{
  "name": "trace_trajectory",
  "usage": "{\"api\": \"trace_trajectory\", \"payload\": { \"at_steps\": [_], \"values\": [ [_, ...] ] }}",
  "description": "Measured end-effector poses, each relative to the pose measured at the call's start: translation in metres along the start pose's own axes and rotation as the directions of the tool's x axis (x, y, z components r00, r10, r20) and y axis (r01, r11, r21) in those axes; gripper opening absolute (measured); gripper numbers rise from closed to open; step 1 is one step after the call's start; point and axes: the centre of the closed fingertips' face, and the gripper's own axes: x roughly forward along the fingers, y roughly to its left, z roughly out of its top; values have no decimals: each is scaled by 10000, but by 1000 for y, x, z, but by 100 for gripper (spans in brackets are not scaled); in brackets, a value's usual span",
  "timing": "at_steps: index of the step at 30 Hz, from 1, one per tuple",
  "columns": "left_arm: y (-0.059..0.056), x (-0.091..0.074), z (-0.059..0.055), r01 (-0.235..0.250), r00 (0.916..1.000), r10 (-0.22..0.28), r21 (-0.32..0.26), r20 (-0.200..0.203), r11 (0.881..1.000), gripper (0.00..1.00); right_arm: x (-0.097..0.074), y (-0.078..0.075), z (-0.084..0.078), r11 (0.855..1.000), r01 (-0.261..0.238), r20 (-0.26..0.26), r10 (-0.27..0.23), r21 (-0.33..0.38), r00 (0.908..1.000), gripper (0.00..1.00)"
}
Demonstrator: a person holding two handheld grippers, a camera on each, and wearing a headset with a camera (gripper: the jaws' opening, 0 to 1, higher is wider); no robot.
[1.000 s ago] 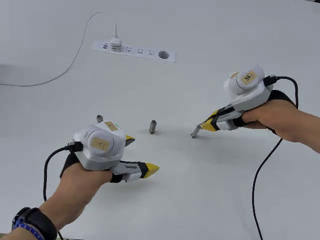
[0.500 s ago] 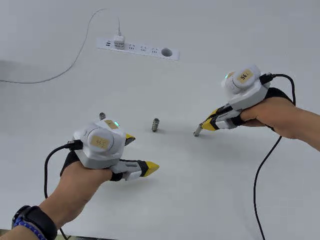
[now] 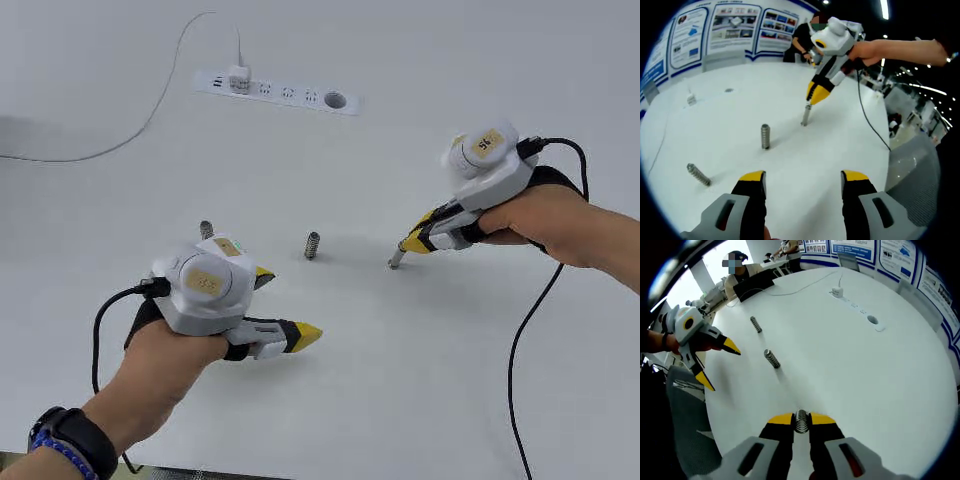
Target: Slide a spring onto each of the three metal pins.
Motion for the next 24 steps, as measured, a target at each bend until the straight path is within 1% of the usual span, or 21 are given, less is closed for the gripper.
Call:
{"api": "trace_trajectory", "payload": {
  "at_steps": [5,13,24],
  "values": [
    [-1,-1,-2,20,10000,-20,-7,-38,10000,62,1,1,2,10000,-9,4,9,-69,10000,13],
    [1,-2,-3,-12,10000,12,-52,-35,10000,62,9,5,1,9994,-34,-147,29,-337,9999,13],
    [4,-4,-5,-84,9999,83,-97,-64,9999,61,17,4,1,9985,-16,-223,4,-540,9998,13]
  ]
}}
